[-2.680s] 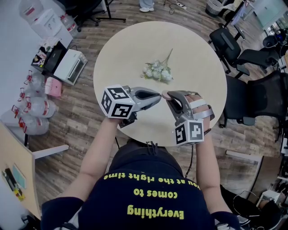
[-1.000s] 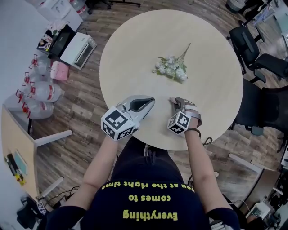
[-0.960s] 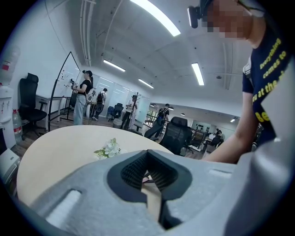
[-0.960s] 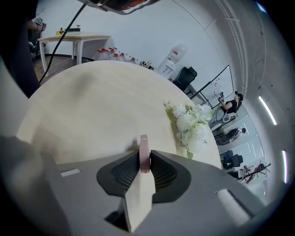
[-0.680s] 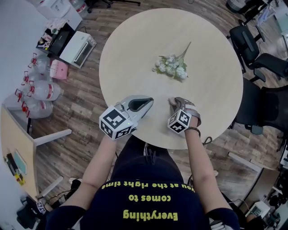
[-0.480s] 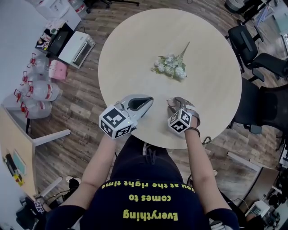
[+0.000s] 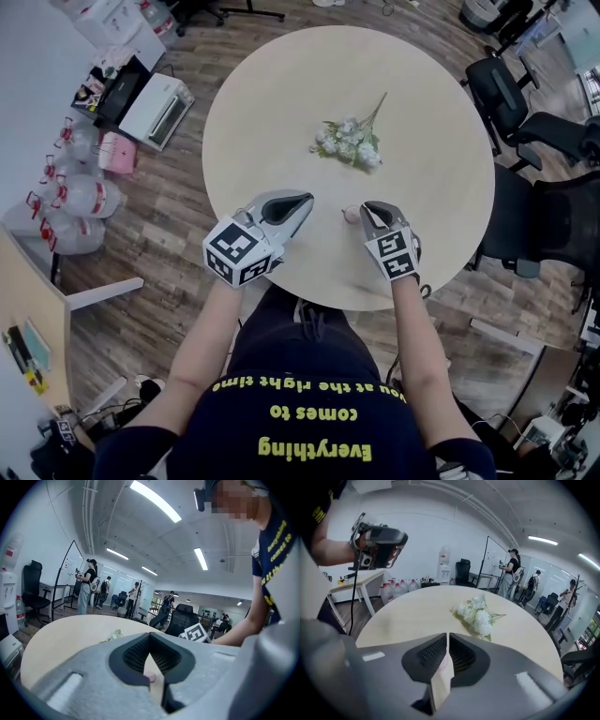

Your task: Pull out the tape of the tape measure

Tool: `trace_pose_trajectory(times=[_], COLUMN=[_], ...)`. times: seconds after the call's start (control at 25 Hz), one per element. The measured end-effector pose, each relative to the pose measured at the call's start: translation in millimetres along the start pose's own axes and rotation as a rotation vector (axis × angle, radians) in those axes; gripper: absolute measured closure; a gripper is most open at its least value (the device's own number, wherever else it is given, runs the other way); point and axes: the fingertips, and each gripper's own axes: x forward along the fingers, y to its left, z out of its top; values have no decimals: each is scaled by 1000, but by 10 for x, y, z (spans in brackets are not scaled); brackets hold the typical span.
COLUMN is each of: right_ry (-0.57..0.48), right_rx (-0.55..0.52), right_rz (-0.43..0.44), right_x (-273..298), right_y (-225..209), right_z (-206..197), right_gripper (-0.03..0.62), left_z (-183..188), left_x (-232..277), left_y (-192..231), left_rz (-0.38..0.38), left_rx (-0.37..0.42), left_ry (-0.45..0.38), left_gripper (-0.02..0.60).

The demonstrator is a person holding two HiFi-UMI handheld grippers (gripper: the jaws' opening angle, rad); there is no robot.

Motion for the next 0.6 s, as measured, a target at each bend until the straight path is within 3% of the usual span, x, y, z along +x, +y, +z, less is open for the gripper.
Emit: trace_pose_trajectory(times=[0.08,0.6], right_ry=[-72,-526], right_rx=[40,215], right_rz=[-32,-186], right_x=[-145,-1356], right_y=[-84,-457], right_z=[175,1402], right_gripper=[582,582], left_z=[96,694], left_x=[-20,-162], left_y=[18,148], left_rz=[15,166], left_rx=[-2,146], left_ry=[-38,-143], left_gripper=[581,581])
